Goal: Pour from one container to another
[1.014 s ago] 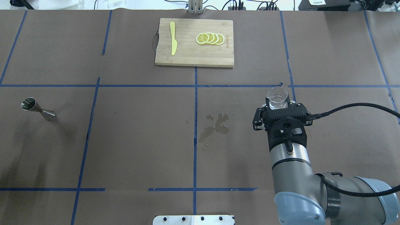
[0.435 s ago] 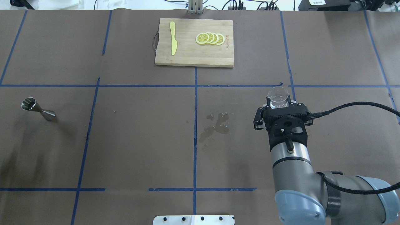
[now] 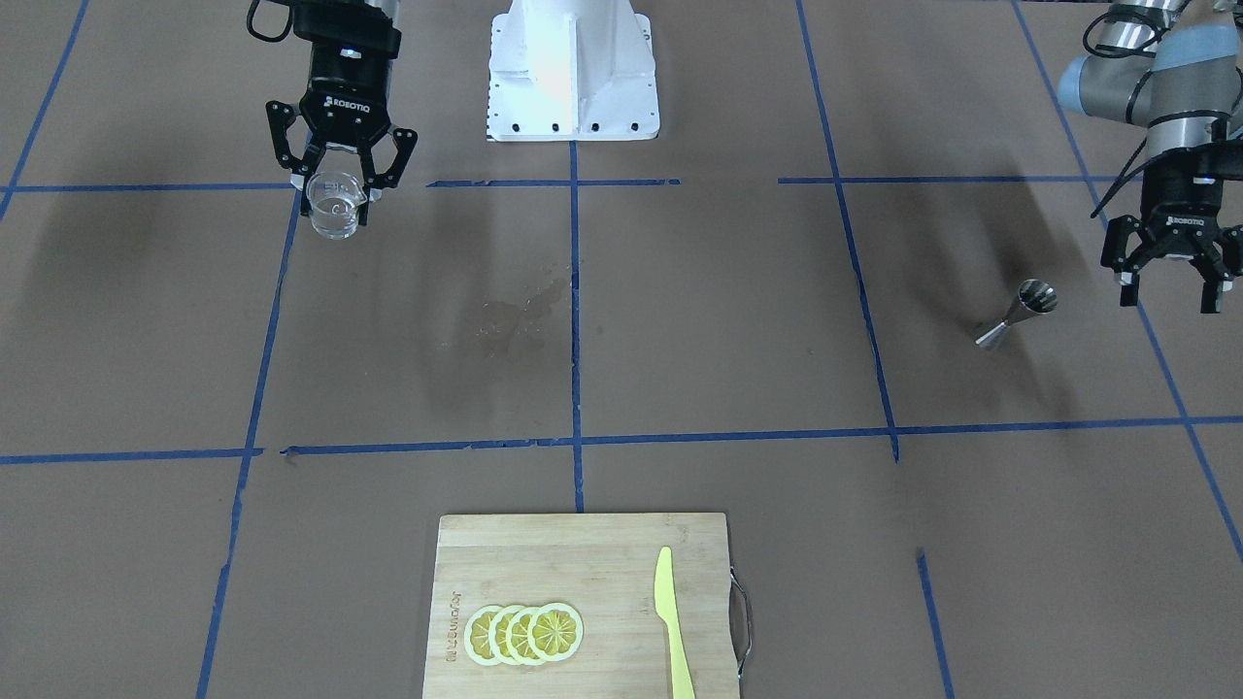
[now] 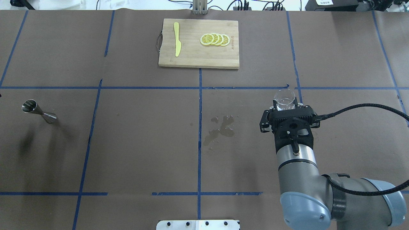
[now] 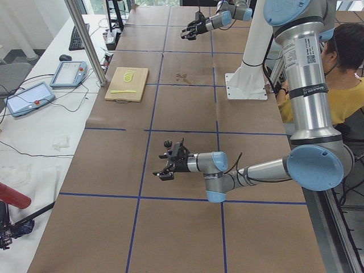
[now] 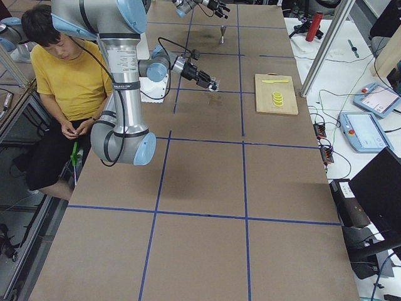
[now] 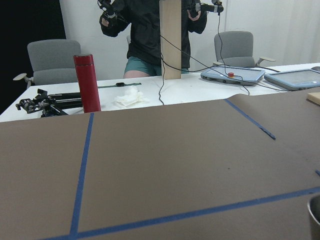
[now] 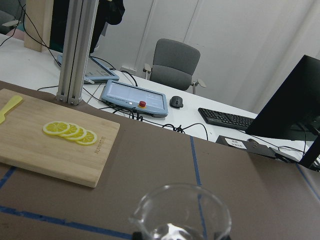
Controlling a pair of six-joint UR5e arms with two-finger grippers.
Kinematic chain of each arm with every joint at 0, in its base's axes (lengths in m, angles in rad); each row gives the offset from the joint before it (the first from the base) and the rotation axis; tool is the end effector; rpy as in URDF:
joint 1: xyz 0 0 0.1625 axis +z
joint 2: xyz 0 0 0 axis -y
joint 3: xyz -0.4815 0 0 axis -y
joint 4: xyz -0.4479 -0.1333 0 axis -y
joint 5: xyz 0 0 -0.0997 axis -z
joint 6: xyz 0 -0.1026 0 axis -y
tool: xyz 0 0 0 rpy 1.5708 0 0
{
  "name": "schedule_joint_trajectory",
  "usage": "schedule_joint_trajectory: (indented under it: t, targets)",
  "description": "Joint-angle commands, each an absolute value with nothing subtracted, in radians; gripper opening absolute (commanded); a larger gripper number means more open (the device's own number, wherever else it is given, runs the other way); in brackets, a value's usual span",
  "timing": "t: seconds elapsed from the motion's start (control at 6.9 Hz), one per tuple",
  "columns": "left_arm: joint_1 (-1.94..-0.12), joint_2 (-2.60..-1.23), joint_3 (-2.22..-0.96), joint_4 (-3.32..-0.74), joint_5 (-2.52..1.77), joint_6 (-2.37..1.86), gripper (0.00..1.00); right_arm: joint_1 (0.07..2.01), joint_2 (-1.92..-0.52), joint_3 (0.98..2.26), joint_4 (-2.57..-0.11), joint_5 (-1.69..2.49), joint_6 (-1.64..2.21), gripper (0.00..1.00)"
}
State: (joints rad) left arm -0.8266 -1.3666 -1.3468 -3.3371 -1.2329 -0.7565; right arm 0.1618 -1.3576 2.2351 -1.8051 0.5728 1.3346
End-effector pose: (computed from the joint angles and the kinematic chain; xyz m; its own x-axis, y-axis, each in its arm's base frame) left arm 0.1662 -0.4275 0.7453 0.7708 0.1758 -0.6123 0.5128 0.3991 0.7601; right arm -0.4593 -0.2974 0.2733 0.9046 0.0192 0.4257 -0.3837 0.4713 0.7941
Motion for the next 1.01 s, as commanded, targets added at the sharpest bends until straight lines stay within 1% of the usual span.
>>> schedule_joint_trajectory:
  t: [0.0, 0.14, 0.43, 0.58, 0.87]
  targets:
    - [-1.056, -1.529, -1.347, -3.098, -1.517, -0.648, 1.00, 0.185, -1.348, 2.177, -1.802, 0.607, 1.354, 0.00]
    - [-1.116, -1.595, -1.347, -2.977, -1.622, -0.637, 1.00, 0.190, -1.347, 2.166, -1.802, 0.612, 1.400, 0.00]
    - [-1.147, -1.643, -1.348, -2.893, -1.706, -0.634, 1.00, 0.192, -1.351, 2.111, -1.781, 0.620, 1.501, 0.00]
    - [-1.153, -1.646, -1.350, -2.889, -1.726, -0.634, 1.00, 0.193, -1.354, 2.079, -1.697, 0.618, 1.508, 0.00]
    - [-1.213, -1.684, -1.350, -2.795, -1.834, -0.634, 1.00, 0.193, -1.376, 1.966, -1.494, 0.615, 1.514, 0.00]
